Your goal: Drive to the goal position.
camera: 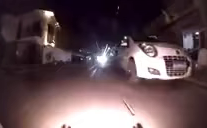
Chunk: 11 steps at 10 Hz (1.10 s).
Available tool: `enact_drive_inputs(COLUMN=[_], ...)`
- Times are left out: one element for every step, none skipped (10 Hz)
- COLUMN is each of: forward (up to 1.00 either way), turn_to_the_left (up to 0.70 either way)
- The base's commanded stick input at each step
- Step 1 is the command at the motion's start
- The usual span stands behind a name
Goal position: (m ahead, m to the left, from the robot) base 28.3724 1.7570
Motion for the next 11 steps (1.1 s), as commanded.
enact_drive_inputs(forward=[0.6,0.6,0.6,0.6,0.6,0.6,0.6,0.6,0.6,0.6,0.6], turn_to_the_left=[-0.15,-0.15,-0.15,-0.11,-0.04,0.0,0.0,0.0,0.0,0.0,0.0])
